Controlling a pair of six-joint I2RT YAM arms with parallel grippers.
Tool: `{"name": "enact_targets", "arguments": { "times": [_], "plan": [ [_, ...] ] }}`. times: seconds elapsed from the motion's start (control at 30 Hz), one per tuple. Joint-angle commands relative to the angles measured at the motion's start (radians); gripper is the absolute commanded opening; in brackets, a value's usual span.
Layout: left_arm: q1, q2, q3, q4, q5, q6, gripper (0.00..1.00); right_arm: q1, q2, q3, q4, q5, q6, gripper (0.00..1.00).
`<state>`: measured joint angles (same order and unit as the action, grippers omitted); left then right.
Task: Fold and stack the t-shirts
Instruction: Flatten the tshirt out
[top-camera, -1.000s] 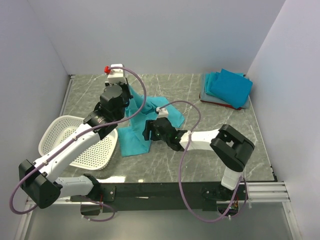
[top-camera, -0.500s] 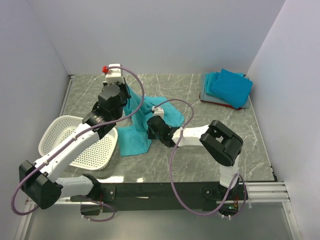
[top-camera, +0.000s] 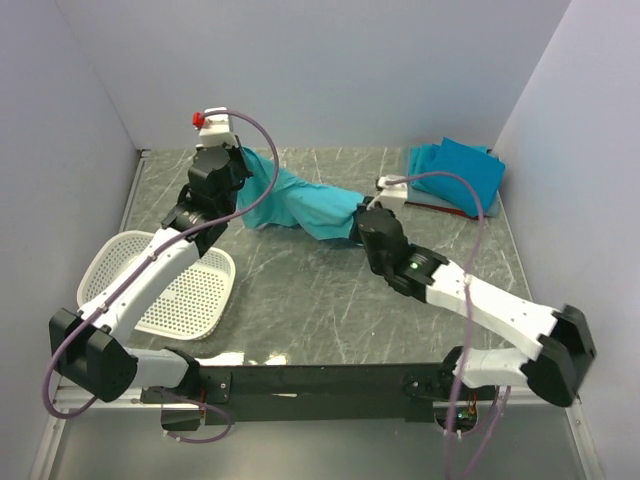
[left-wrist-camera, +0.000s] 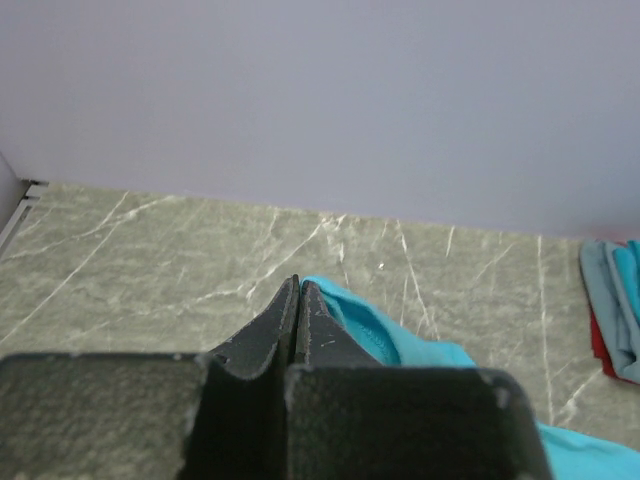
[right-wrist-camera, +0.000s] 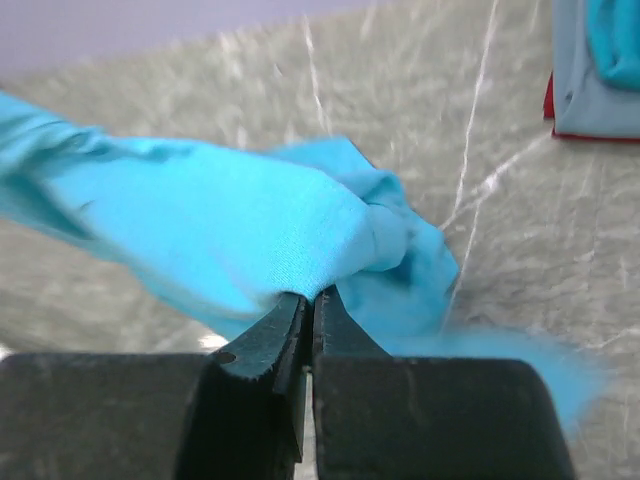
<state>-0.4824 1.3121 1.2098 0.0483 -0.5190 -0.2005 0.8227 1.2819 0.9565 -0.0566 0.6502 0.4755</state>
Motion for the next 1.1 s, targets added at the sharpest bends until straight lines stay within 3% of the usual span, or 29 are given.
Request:
{"name": "enact_targets", "arguments": {
  "times": [0.0, 0.13, 0.17, 0.3, 0.5, 0.73, 1.07],
  "plan": [
    [0.025, -0.057, 0.022, 0.077, 0.053, -0.014, 0.0, 0.049, -0.107, -0.048, -0.049, 0.085, -0.005, 0.09],
    [0.036, -0.062, -0.068, 0.085, 0.05, -0.033, 0.0, 0.125, -0.139, -0.159, -0.106, 0.078, 0.098, 0.47],
    [0.039, -0.063, -0.111, 0.085, 0.042, -0.039, 0.0, 0.142, -0.144, -0.195, -0.127, 0.071, 0.119, 0.61],
    [0.068, -0.082, -0.2, 0.085, 0.065, -0.1, 0.0, 0.138, -0.162, -0.252, -0.149, 0.097, 0.193, 0.75],
    [0.07, -0.112, -0.268, 0.096, 0.126, -0.112, 0.0, 0.014, -0.156, -0.271, -0.057, 0.06, 0.137, 0.79],
    [0.074, -0.128, -0.302, 0.09, 0.131, -0.122, 0.0, -0.255, -0.056, -0.294, 0.085, -0.184, 0.089, 0.74],
    [0.093, -0.174, -0.332, 0.094, 0.145, -0.128, 0.0, -0.441, 0.151, -0.266, 0.119, -0.322, 0.106, 0.66]
  ]
}}
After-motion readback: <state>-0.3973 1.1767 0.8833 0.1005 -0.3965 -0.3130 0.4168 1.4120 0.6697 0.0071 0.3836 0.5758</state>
